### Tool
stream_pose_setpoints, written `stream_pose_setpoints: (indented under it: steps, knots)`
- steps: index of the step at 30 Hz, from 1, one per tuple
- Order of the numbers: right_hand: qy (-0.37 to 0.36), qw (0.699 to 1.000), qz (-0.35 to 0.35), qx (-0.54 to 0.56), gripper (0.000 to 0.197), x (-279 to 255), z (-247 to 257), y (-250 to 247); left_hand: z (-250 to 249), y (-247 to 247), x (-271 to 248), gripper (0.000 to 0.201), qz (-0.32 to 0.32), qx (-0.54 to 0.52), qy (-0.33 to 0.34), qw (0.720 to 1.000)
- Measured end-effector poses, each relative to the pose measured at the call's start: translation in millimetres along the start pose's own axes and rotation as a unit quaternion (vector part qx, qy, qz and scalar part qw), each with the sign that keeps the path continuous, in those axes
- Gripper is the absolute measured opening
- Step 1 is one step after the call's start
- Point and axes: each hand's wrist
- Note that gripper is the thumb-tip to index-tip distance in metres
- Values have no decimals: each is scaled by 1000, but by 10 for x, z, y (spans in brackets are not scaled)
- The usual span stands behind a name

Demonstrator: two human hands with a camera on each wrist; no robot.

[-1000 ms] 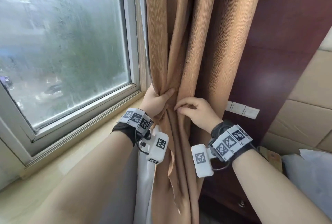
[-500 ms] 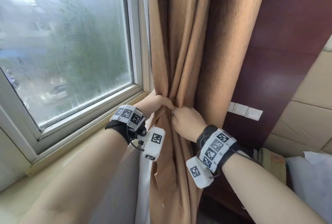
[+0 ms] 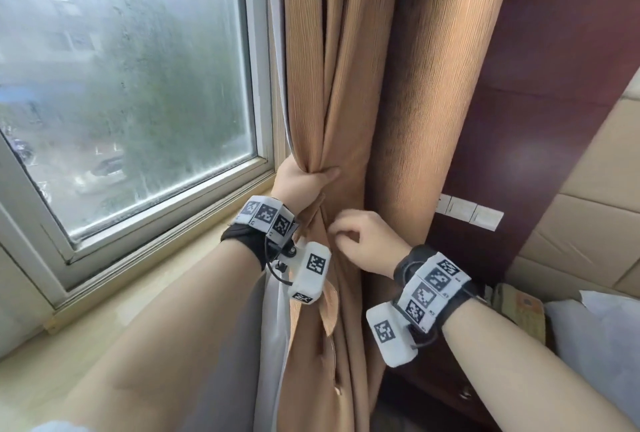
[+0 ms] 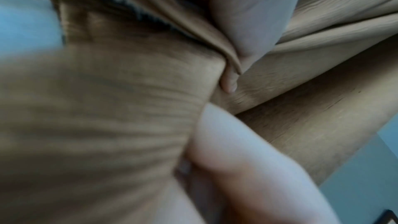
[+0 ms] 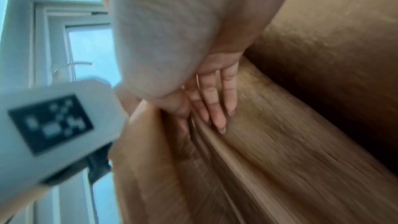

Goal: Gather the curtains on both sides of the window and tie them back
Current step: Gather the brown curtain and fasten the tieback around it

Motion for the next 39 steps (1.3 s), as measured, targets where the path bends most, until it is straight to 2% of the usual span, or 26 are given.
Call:
stream_pose_setpoints:
  steps: [2, 4, 5, 7, 9, 11, 12, 14, 15, 16, 19, 20, 23, 25, 28, 31, 33, 35, 38, 39]
  knots:
    - [53, 979, -163, 112, 25, -25, -40, -90, -5, -35, 17, 27, -15, -18, -15, 1000]
    - [56, 927, -352, 117, 21, -28, -67, -251, 17, -63, 55, 42, -30, -23, -15, 999]
    - [51, 899, -425, 96, 19, -28, -85, -338, 22, -74, 66, 48, -33, -23, -16, 999]
    - [51, 847, -525, 64, 24, -17, -135, -492, 36, -75, 91, 51, -34, -30, -17, 999]
    - [87, 826, -554, 61, 48, -6, -196, -569, 34, -60, 89, 52, -33, -36, -15, 999]
    - [139, 844, -510, 89, 63, 16, -248, -581, 27, -38, 78, 53, -31, -38, -10, 999]
    - [160, 858, -478, 102, 62, 23, -282, -566, 27, -28, 72, 53, -29, -39, -7, 999]
    - [170, 880, -435, 93, 40, 25, -329, -516, 24, -19, 56, 54, -23, -37, -1, 999]
    - [163, 885, -429, 78, 24, 21, -326, -492, 25, -19, 54, 55, -20, -36, 1, 999]
    - [151, 889, -428, 70, 23, 16, -308, -470, 29, -25, 56, 55, -16, -36, 1, 999]
    - [93, 909, -401, 64, 46, 4, -137, -376, 38, -51, 67, 49, -3, -44, -2, 999]
    - [73, 921, -378, 57, 46, 5, -39, -339, 39, -57, 68, 44, 0, -46, 1, 999]
    - [33, 957, -287, 41, 30, 34, 194, -201, 51, -73, 60, 32, 5, -45, 12, 999]
    - [22, 970, -236, 55, 28, 73, 293, -122, 42, -91, 45, 27, 11, -36, 12, 999]
    - [26, 982, -177, 57, 27, 119, 336, -29, 58, -124, 48, 25, 16, -26, 10, 999]
    - [69, 992, -100, 31, 26, 140, 288, 87, 59, -149, 26, 22, 29, -14, 15, 999]
    - [75, 995, -62, 18, 18, 157, 260, 163, 52, -167, 8, 19, 41, -13, 15, 999]
    - [78, 996, -42, 1, 24, 180, 256, 201, 50, -193, 2, 23, 59, -22, 8, 998]
    - [87, 996, -36, -6, 32, 219, 264, 181, 35, -235, -26, 13, 104, -48, 0, 993]
    - [91, 995, -34, -2, 33, 228, 266, 167, 42, -249, -32, 20, 118, -52, -1, 992]
Point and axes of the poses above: each hand's wrist, its own x-axis towards the middle knuckle, its own y-axis out of the palm, z = x × y, and after that the axes turned 5 degrees about y, right-handed
